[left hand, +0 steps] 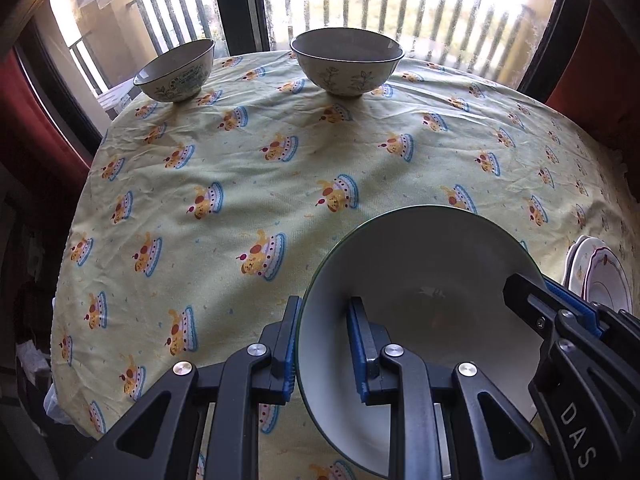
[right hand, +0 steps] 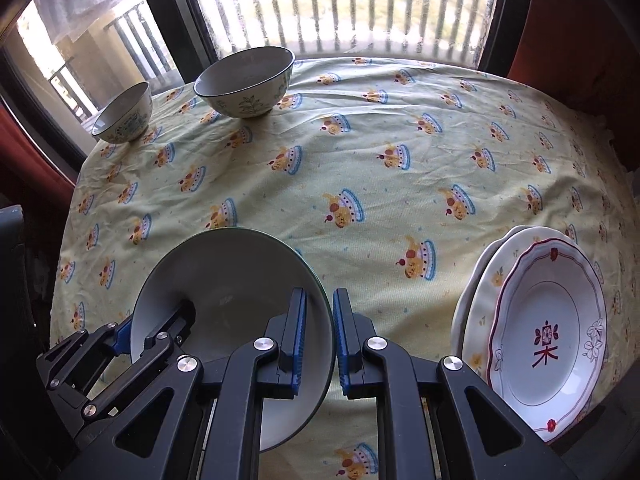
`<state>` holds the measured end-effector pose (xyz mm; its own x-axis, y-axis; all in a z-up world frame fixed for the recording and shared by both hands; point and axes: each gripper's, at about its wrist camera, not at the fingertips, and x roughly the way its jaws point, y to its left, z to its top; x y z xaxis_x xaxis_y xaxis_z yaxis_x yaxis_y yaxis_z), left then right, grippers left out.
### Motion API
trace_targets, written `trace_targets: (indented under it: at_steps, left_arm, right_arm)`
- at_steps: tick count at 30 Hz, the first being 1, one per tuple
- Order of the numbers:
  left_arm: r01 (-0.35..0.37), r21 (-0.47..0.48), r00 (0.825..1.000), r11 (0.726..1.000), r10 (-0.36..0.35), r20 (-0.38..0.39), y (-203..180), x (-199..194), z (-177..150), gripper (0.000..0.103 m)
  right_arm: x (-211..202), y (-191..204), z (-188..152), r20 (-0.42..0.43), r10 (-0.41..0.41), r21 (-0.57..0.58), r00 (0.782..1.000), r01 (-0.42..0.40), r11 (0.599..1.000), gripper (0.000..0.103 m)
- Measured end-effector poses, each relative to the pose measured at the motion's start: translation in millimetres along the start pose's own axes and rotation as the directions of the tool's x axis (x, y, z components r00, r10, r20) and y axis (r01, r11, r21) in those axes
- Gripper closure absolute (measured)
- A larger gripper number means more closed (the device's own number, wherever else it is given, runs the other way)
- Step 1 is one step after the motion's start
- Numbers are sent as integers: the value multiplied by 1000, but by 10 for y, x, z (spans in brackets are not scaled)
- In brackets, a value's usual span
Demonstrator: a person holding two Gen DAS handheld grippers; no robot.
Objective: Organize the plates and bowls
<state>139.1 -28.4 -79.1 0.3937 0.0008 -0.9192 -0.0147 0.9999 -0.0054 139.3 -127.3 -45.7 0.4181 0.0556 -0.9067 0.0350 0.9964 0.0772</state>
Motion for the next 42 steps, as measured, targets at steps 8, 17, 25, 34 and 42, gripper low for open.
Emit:
trace_targets:
  at_steps: [8,17,25,34,42]
  left_arm:
    - [-43,2,999,999,43,25,-194,30,-181,81]
    - [-47,-37,999,998,47,7,-232,45,-215,60]
    - [-37,-67,998,997,40,40,-201,-124,-242,22]
    - [6,-98,997,995,1,72,-40,-266,-75,21]
    - [38,-82,994,996,-30,105,324,-311,314,21]
  right_arm:
    - [42,-189,-162,-2,9,-35,1000,-9,999,86]
    - [91,-210,-181,-2,29,-77,1000,-29,997,78]
    - [-54,-220,-167,38,66,-105,997,-62,993,31]
    - [-225,-49,-7,84,73,-128,994,-62,990,27]
    - [-320,282,312,130,45,-91,990,-34,995,26]
